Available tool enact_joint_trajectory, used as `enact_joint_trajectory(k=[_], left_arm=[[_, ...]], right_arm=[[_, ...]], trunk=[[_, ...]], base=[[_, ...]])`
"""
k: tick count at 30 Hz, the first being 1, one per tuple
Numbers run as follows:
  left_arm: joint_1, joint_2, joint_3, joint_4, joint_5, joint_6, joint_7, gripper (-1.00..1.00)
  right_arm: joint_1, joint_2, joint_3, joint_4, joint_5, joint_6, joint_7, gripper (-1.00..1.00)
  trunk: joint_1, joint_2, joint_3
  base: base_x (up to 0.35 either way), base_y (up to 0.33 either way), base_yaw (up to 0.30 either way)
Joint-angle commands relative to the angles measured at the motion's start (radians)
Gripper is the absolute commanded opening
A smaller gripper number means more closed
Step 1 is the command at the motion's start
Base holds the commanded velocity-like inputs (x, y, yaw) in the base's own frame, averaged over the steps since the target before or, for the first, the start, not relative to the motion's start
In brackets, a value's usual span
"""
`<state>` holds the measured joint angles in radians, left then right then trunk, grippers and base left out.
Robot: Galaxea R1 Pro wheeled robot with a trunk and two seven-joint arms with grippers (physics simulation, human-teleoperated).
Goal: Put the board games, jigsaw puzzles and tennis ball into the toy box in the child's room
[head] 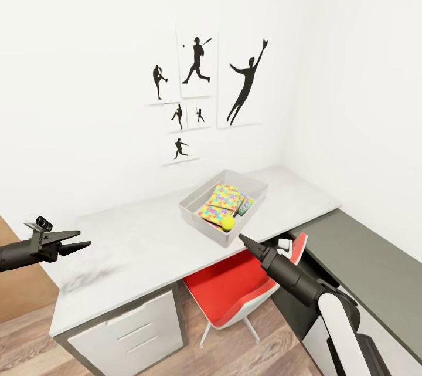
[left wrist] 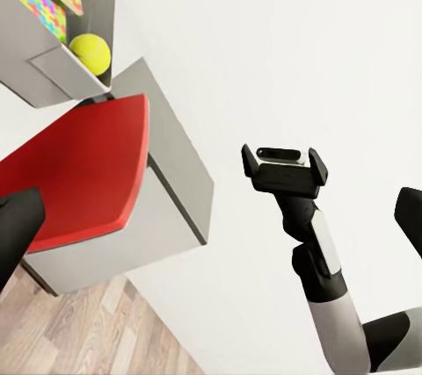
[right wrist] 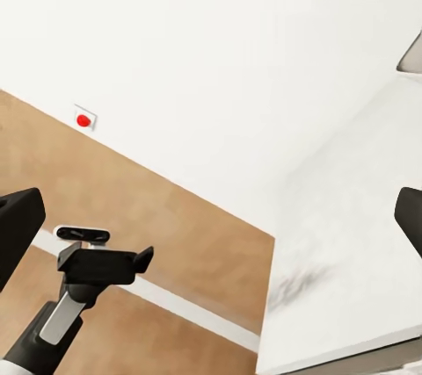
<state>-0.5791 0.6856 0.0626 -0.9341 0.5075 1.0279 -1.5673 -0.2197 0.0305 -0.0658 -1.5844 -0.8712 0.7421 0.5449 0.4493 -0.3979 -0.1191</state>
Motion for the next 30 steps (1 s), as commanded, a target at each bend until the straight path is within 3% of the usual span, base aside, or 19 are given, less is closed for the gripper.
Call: enact_joint_trajectory(k=[1, 16, 21, 30], left_arm=[[-0.001, 0.000, -0.001, 0.000, 0.000, 0.011, -0.004, 1.00], [-0.001, 0.001, -0.001, 0.000, 0.001, 0.011, -0.004, 1.00], [-0.001, 0.001, -0.001, 0.000, 0.000, 0.011, -0.004, 1.00], [-0.001, 0.003, -0.001, 0.000, 0.001, 0.011, -0.004, 1.00]], right_arm=[[-0.001, 0.001, -0.002, 0.000, -0.002, 0.007, 0.002, 1.00], [-0.001, 0.002, 0.000, 0.000, -0.002, 0.008, -0.006, 1.00], [-0.001, 0.002, -0.001, 0.000, -0.003, 0.008, -0.006, 1.00], [-0.001, 0.002, -0.006, 0.000, -0.004, 0.008, -0.006, 1.00]], trunk=[[0.001, -0.002, -0.001], [0.001, -0.002, 0.014], [0.001, -0.002, 0.014], [0.001, -0.002, 0.014]], base=[[-0.007, 0.000, 0.000], [-0.101, 0.000, 0.006], [-0.071, 0.009, -0.196], [-0.270, 0.079, -0.272]])
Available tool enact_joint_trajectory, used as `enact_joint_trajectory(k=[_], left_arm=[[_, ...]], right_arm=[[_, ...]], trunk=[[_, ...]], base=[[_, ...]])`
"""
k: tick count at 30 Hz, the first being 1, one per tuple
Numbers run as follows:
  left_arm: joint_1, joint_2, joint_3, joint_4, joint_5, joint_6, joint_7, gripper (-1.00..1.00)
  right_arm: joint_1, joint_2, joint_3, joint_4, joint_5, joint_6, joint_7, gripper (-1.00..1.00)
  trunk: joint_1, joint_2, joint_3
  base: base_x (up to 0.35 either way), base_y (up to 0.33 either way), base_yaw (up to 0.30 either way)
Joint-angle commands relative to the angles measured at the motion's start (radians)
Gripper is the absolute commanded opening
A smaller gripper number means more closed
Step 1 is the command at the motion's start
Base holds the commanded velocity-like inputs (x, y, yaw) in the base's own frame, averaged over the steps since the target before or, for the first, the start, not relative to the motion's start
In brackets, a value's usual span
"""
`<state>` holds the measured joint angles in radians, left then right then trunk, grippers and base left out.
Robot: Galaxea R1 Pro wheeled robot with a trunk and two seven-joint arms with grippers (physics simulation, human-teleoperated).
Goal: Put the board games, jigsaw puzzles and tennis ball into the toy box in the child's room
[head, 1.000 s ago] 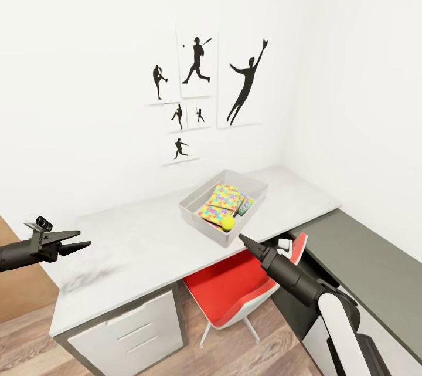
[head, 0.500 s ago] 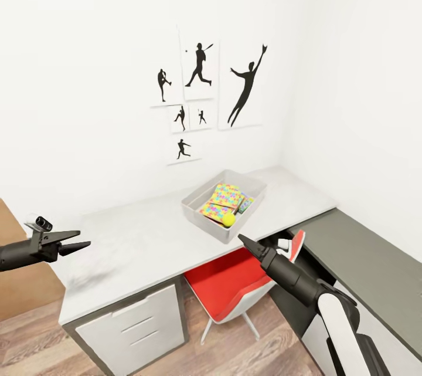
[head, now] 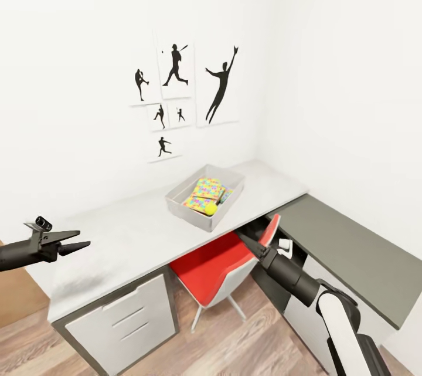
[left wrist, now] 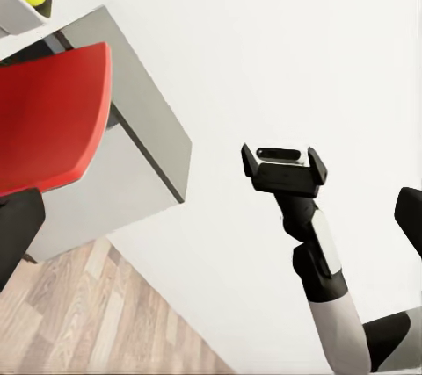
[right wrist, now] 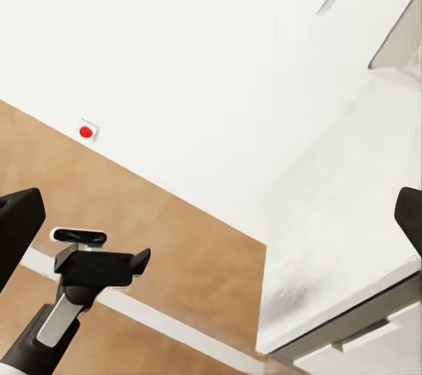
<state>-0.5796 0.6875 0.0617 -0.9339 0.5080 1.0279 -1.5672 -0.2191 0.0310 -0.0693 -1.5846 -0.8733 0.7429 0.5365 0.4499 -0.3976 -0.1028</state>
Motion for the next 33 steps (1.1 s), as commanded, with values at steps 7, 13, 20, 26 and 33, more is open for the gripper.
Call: enact_joint_trajectory(k=[7, 13, 20, 26, 33], left_arm=[[0.000, 0.004, 0.000, 0.000, 0.001, 0.011, -0.004, 1.00], [0.000, 0.004, 0.000, 0.000, 0.001, 0.011, -0.004, 1.00], [0.000, 0.005, 0.000, 0.000, 0.001, 0.011, -0.004, 1.00], [0.000, 0.007, 0.000, 0.000, 0.001, 0.011, -0.004, 1.00], [0.000, 0.006, 0.000, 0.001, 0.001, 0.011, -0.004, 1.00]], right_arm=[[-0.002, 0.001, -0.003, 0.000, -0.001, 0.007, 0.002, 1.00], [-0.002, 0.001, -0.004, 0.000, -0.002, 0.007, 0.002, 1.00], [-0.002, 0.001, -0.004, 0.001, -0.004, 0.007, 0.002, 1.00], [-0.001, 0.001, -0.004, 0.002, -0.004, 0.007, 0.002, 1.00], [-0.002, 0.000, -0.004, 0.002, -0.006, 0.007, 0.002, 1.00]], trunk=[[0.000, -0.002, -0.002], [0.000, -0.002, -0.002], [0.000, -0.002, -0.002], [0.000, -0.002, -0.002], [0.000, -0.002, -0.002]], base=[[-0.289, 0.099, -0.280], [-0.292, 0.117, -0.281], [-0.294, 0.126, -0.281], [-0.294, 0.125, -0.281], [-0.279, 0.099, -0.281]])
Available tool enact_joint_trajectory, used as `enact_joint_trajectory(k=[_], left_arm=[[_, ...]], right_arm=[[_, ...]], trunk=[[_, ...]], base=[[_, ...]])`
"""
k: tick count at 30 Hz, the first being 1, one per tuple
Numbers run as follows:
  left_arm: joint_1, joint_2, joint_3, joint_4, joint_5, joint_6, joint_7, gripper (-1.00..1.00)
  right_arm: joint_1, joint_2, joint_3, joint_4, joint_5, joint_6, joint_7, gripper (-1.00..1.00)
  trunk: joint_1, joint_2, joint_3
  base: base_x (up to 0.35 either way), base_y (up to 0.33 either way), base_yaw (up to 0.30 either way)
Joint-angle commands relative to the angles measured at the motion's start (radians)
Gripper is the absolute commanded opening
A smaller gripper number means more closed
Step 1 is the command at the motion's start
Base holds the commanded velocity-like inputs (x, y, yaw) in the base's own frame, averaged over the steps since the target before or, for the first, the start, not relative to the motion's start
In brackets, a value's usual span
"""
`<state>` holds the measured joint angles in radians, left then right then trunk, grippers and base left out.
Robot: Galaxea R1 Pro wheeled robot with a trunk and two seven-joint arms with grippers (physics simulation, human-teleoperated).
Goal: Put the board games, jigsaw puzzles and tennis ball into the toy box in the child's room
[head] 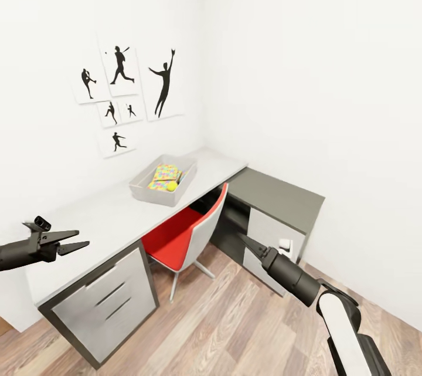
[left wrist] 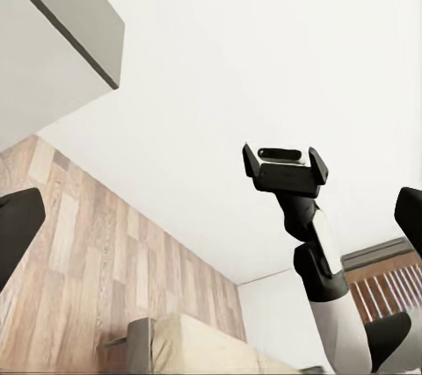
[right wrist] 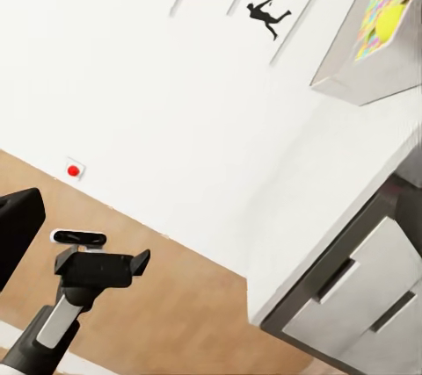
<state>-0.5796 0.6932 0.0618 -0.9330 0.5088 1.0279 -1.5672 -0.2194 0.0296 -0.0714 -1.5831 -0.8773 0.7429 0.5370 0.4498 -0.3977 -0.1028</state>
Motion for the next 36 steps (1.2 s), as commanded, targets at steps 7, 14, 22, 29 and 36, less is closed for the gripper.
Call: enact_joint_trajectory(k=[7, 14, 22, 29, 36], left_arm=[[0.000, 0.002, 0.000, 0.000, 0.001, 0.011, -0.004, 1.00], [0.000, 0.000, 0.000, 0.000, 0.001, 0.011, -0.004, 1.00], [0.000, 0.001, 0.001, 0.000, 0.001, 0.011, -0.004, 1.00], [0.000, 0.000, 0.000, 0.000, 0.001, 0.011, -0.004, 1.00], [0.000, 0.002, 0.001, 0.001, 0.001, 0.011, -0.004, 1.00]], right_arm=[[-0.001, 0.001, -0.002, 0.000, -0.002, 0.007, 0.002, 1.00], [-0.001, 0.001, -0.003, 0.004, -0.002, 0.007, 0.005, 1.00], [-0.001, 0.002, -0.003, 0.012, -0.002, 0.007, 0.005, 1.00], [-0.001, 0.001, -0.004, 0.015, -0.001, 0.007, 0.005, 1.00], [-0.001, 0.004, -0.004, 0.022, 0.001, 0.007, 0.002, 1.00]], trunk=[[0.000, -0.002, -0.002], [0.000, -0.002, -0.002], [0.000, -0.002, -0.002], [0.000, -0.002, -0.002], [0.000, -0.002, -0.002]], base=[[-0.101, 0.021, -0.281], [-0.006, 0.001, -0.281], [0.000, 0.000, -0.281], [0.000, 0.000, -0.281], [0.000, 0.000, -0.281]])
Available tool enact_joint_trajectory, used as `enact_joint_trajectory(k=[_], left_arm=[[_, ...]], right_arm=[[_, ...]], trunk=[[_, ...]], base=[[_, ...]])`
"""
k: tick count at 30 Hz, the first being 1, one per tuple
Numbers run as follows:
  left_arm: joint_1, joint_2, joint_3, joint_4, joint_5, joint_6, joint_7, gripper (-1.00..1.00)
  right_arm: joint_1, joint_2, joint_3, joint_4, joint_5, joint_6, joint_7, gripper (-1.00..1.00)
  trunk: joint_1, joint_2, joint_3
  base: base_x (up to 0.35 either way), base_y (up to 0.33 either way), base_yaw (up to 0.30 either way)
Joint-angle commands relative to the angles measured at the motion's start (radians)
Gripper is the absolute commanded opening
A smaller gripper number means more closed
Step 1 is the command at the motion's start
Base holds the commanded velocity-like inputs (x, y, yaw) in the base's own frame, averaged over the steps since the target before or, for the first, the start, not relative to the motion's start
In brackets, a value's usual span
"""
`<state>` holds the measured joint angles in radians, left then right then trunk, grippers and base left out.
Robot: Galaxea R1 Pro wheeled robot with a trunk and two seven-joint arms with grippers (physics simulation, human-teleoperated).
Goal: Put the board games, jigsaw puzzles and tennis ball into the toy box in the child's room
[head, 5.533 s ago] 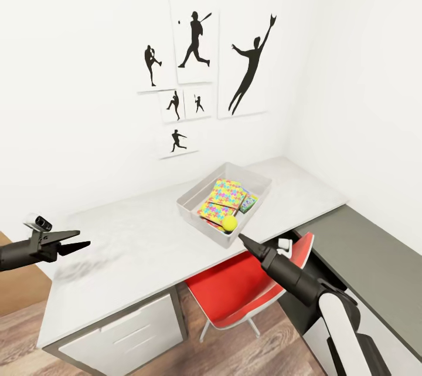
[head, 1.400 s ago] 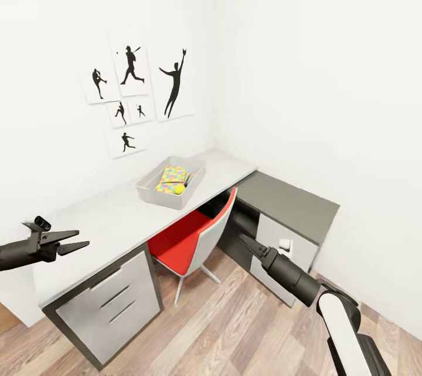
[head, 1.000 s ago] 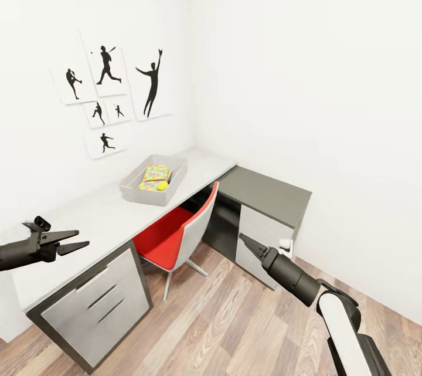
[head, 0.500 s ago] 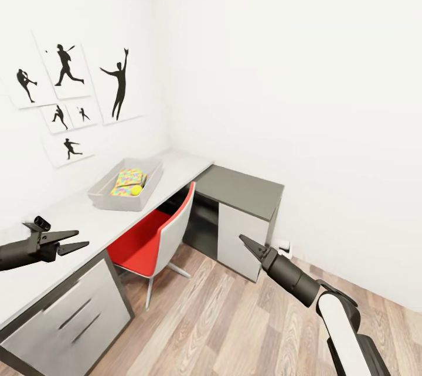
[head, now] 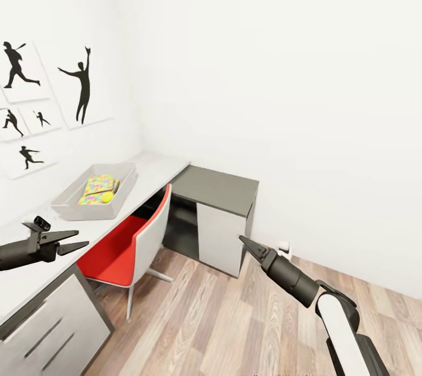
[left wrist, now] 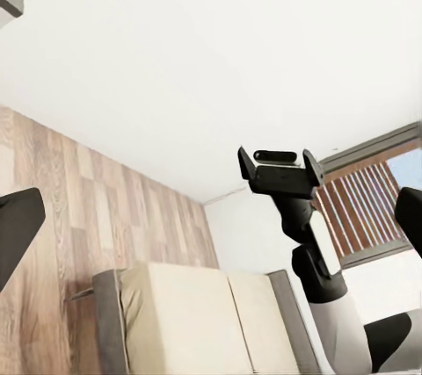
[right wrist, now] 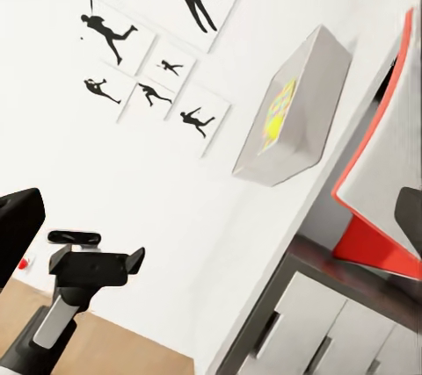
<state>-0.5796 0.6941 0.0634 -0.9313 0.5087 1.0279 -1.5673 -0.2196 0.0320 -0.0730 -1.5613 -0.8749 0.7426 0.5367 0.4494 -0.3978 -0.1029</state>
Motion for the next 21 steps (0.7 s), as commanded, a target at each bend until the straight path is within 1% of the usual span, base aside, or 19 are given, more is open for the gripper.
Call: enact_joint_trajectory(k=[1, 12, 21], left_arm=[[0.000, 0.001, 0.000, 0.000, 0.001, 0.011, -0.003, 1.00], [0.000, -0.005, 0.000, 0.000, 0.001, 0.011, -0.003, 1.00], [0.000, -0.004, 0.000, 0.000, 0.001, 0.011, -0.003, 1.00]], right_arm=[[-0.001, 0.001, -0.003, 0.002, -0.001, 0.007, 0.002, 1.00], [0.000, 0.000, -0.002, 0.006, -0.001, 0.007, 0.002, 1.00], [-0.001, 0.000, -0.002, 0.006, -0.001, 0.007, 0.002, 1.00]], trunk=[[0.001, -0.002, -0.002], [0.001, -0.002, -0.002], [0.001, -0.002, -0.002]], base=[[0.000, 0.000, -0.281], [0.000, 0.000, -0.281], [0.000, 0.000, -0.281]])
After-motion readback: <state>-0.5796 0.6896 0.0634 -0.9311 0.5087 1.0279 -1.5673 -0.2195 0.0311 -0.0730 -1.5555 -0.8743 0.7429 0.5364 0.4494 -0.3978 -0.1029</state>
